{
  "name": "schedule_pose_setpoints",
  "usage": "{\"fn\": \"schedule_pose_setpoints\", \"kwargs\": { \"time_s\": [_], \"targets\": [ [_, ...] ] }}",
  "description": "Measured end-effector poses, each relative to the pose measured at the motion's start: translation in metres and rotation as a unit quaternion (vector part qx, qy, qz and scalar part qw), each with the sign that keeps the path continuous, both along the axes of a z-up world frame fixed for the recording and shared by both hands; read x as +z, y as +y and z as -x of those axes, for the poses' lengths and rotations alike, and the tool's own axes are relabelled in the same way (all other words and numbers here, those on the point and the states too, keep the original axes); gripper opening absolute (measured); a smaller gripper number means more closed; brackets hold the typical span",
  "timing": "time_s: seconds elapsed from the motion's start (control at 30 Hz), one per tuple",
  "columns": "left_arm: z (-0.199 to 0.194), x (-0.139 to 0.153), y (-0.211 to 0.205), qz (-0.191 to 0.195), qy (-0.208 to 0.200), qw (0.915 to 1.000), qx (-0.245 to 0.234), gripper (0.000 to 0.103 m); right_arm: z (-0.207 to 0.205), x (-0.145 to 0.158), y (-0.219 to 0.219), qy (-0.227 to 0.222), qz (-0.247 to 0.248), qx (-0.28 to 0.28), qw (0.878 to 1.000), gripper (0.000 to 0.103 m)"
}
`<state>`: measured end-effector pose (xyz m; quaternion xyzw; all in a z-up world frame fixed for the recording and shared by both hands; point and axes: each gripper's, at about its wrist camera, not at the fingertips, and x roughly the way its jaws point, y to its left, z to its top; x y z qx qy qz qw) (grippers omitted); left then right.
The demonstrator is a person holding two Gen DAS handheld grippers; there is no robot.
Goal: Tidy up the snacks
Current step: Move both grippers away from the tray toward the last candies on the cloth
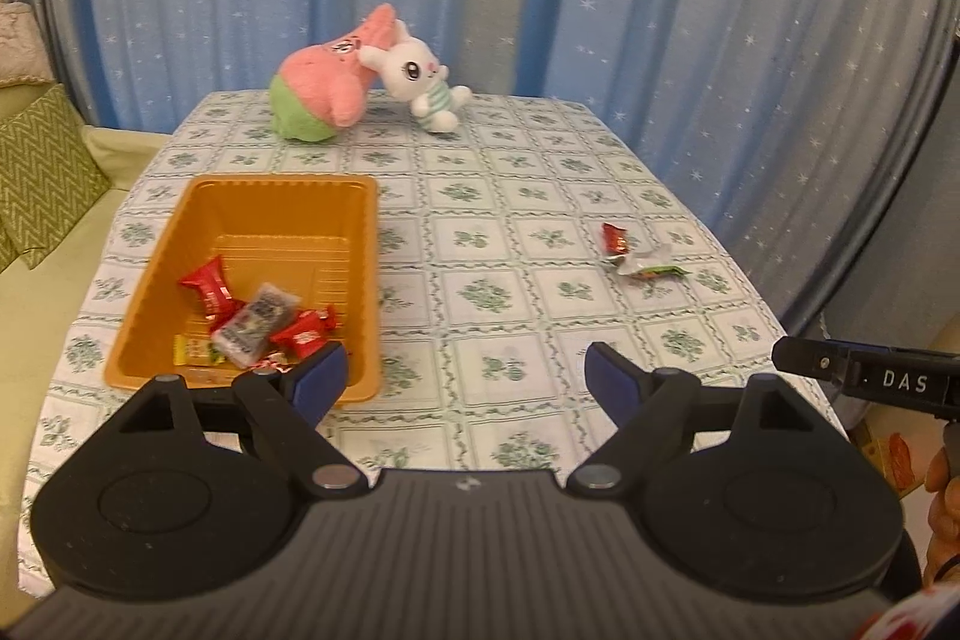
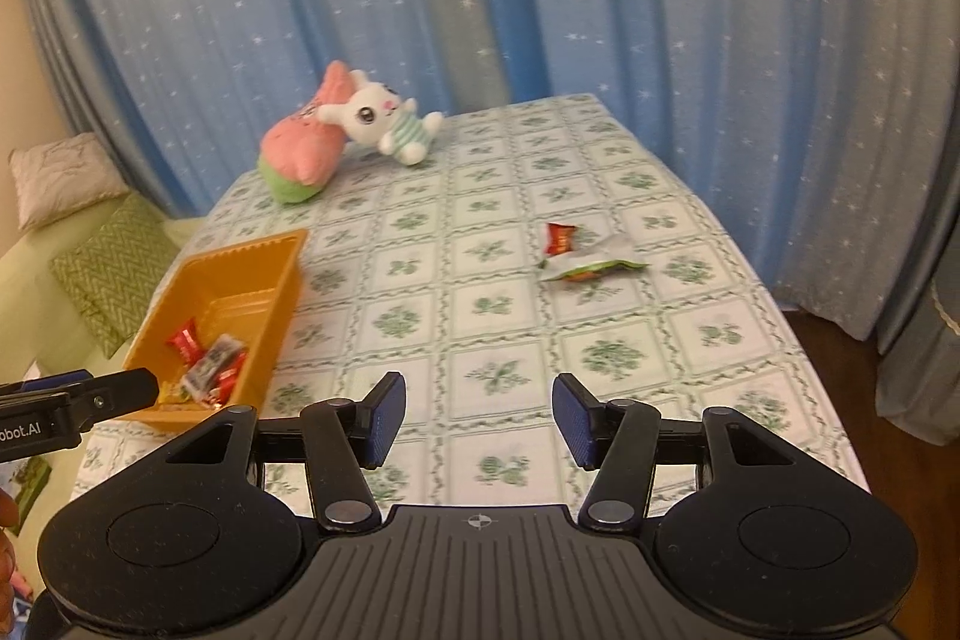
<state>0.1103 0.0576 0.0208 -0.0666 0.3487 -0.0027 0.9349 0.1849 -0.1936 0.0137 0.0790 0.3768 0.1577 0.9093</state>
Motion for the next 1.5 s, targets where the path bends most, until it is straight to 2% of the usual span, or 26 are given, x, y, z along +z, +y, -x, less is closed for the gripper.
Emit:
{"fn": "schedule_pose_setpoints", "kwargs": {
  "time_s": [0.7,1.0,1.17,1.23,1.5],
  "targets": [
    [-0.042,-0.017,-0.048,-0.005,0.015,0.9981,-0.059,0.084,-0.02,-0.023,-0.047,0.025,0.002,-0.048,0.999,0.055],
    [-0.081,-0.035,-0.068,-0.012,0.019,0.9945,-0.102,0.084,-0.046,-0.041,-0.064,0.035,0.01,-0.063,0.997,0.055],
    [-0.115,-0.053,-0.084,-0.003,0.021,0.9884,-0.151,0.083,-0.07,-0.05,-0.072,0.035,0.021,-0.065,0.997,0.055],
    [-0.132,-0.063,-0.093,-0.013,0.027,0.985,-0.17,0.078,-0.082,-0.054,-0.075,0.035,0.023,-0.064,0.997,0.055],
    [-0.196,-0.099,-0.122,-0.029,0.027,0.9709,-0.236,0.073,-0.128,-0.076,-0.089,0.03,0.019,-0.066,0.997,0.055]
  ]
}}
